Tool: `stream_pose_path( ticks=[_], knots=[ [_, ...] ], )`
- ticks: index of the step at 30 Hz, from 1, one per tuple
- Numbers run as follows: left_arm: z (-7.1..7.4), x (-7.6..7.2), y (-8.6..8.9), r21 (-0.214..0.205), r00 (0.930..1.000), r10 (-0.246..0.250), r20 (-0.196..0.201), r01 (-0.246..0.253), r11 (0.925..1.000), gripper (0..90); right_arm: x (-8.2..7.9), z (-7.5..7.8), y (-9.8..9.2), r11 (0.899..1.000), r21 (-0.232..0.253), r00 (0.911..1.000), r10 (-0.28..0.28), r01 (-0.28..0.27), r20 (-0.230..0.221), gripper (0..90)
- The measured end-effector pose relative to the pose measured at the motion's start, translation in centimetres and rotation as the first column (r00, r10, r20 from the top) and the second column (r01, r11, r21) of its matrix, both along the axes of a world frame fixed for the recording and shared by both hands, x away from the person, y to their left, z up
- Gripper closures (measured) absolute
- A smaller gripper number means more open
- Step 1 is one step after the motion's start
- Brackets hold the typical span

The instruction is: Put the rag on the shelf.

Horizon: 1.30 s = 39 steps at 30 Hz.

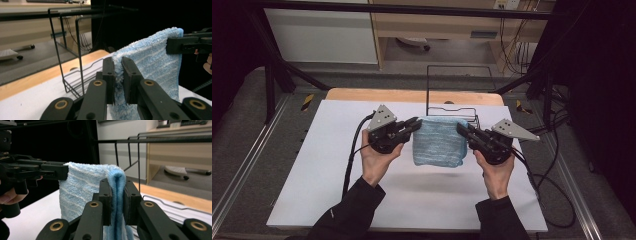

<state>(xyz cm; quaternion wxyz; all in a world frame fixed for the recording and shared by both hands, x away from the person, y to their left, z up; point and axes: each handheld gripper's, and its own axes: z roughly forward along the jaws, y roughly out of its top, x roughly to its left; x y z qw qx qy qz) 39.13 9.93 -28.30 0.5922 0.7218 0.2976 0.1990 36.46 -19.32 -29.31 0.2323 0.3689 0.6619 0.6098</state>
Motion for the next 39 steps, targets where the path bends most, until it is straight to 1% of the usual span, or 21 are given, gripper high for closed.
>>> stream_pose_path(
  ticks=[7,12,17,23,24,28,31,33,36,39],
  knots=[
    [1.5,0.4,-0.8,-0.029,0.9995,0.002,0.031,-0.001,0.9996,81.5,-0.1,1.7,-0.6,0.999,0.007,0.9982,-0.034,0.034,0.049,80.3],
    [2.2,0.6,-1.3,-0.049,0.9985,0.008,0.054,-0.005,0.9988,81.7,0.1,2.9,-0.8,0.998,-0.002,0.9945,-0.060,0.061,0.085,80.4],
    [3.2,1.0,-1.7,-0.075,0.9975,0.013,0.069,-0.008,0.9971,81.8,0.3,4.1,-0.9,0.997,0.005,0.9908,-0.075,0.074,0.113,80.6],
    [4.8,1.5,-2.2,-0.091,0.9945,0.024,0.102,-0.014,0.9957,81.9,0.5,5.8,-1.1,0.995,0.005,0.9827,-0.095,0.095,0.159,80.6],
    [5.0,1.6,-2.3,-0.097,0.9940,0.024,0.107,-0.014,0.9952,81.9,0.5,6.0,-1.1,0.995,0.006,0.9816,-0.097,0.097,0.165,80.6],
    [5.9,1.9,-2.6,-0.100,0.9919,0.025,0.125,-0.012,0.9949,81.9,0.7,6.8,-1.2,0.993,0.011,0.9759,-0.114,0.114,0.186,80.6],
    [6.5,2.2,-2.8,-0.115,0.9902,0.028,0.137,-0.012,0.9933,81.9,1.0,7.4,-1.3,0.992,0.018,0.9719,-0.123,0.121,0.201,80.7],
    [6.9,2.5,-2.8,-0.118,0.9895,0.029,0.142,-0.012,0.9929,81.9,1.2,7.9,-1.3,0.992,0.018,0.9695,-0.129,0.128,0.209,80.6],
    [7.5,2.8,-3.1,-0.140,0.9893,0.029,0.143,-0.008,0.9902,81.9,1.5,8.5,-1.5,0.991,0.024,0.9652,-0.136,0.134,0.223,80.7],
    [8.0,3.0,-3.5,-0.141,0.9880,0.033,0.151,-0.011,0.9899,81.9,1.7,9.0,-1.6,0.989,0.035,0.9600,-0.149,0.144,0.237,80.7]
  ],
)
